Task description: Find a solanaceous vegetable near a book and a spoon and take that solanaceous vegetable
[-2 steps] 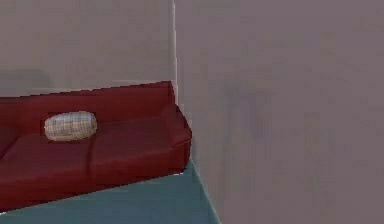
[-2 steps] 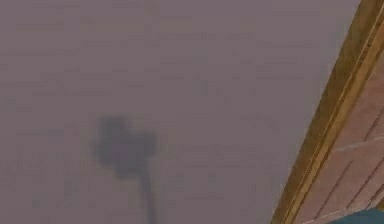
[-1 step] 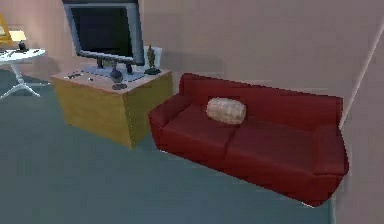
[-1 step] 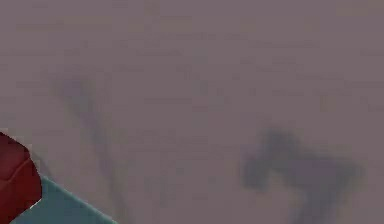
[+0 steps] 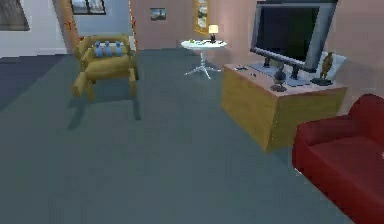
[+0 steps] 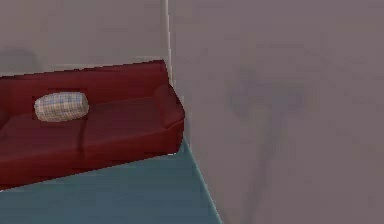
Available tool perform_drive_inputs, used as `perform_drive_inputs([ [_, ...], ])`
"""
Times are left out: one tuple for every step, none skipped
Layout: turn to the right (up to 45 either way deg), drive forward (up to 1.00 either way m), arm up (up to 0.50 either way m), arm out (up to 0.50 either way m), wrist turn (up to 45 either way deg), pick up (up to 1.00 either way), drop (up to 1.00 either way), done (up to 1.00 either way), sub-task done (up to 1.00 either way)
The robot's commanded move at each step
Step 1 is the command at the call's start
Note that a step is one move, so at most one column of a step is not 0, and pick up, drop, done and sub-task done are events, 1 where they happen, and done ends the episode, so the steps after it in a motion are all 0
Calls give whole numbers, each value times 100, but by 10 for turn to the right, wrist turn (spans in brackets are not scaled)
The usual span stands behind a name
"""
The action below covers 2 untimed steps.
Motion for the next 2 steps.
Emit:
perform_drive_inputs([
  [-150,0,0,0,0,0,0,0,0],
  [0,15,0,0,0,0,0,0,0],
])
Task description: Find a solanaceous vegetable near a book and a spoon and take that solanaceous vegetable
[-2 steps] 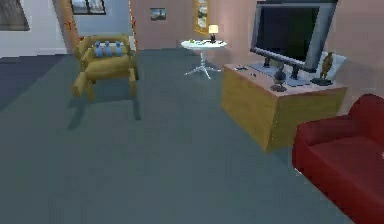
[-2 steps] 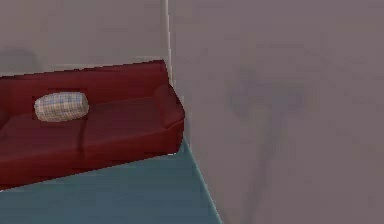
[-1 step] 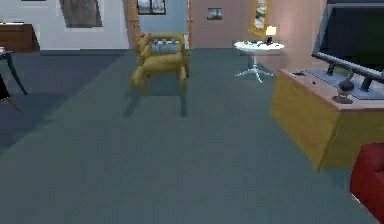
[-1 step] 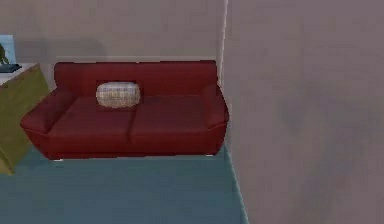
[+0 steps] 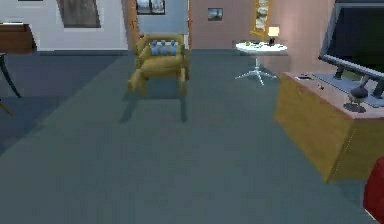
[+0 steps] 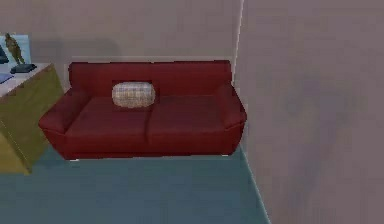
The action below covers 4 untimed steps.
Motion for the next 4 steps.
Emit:
perform_drive_inputs([
  [-330,0,0,0,0,0,0,0,0],
  [0,100,0,0,0,0,0,0,0],
  [0,100,0,0,0,0,0,0,0],
  [0,100,0,0,0,0,0,0,0],
])
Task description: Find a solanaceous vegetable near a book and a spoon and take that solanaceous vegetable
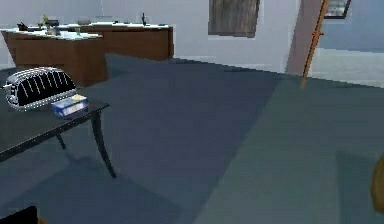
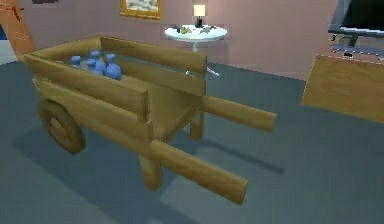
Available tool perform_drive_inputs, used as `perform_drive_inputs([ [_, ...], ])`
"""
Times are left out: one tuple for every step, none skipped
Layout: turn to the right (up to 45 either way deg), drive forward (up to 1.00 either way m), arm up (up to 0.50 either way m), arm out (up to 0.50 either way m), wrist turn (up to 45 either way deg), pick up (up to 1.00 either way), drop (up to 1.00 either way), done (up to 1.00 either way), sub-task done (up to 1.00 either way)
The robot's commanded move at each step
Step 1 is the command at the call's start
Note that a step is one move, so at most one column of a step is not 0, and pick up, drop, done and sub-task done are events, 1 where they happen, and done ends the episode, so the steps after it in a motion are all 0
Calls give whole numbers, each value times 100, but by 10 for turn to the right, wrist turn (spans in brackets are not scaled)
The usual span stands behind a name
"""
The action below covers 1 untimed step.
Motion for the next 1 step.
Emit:
perform_drive_inputs([
  [-60,0,0,0,0,0,0,0,0],
])
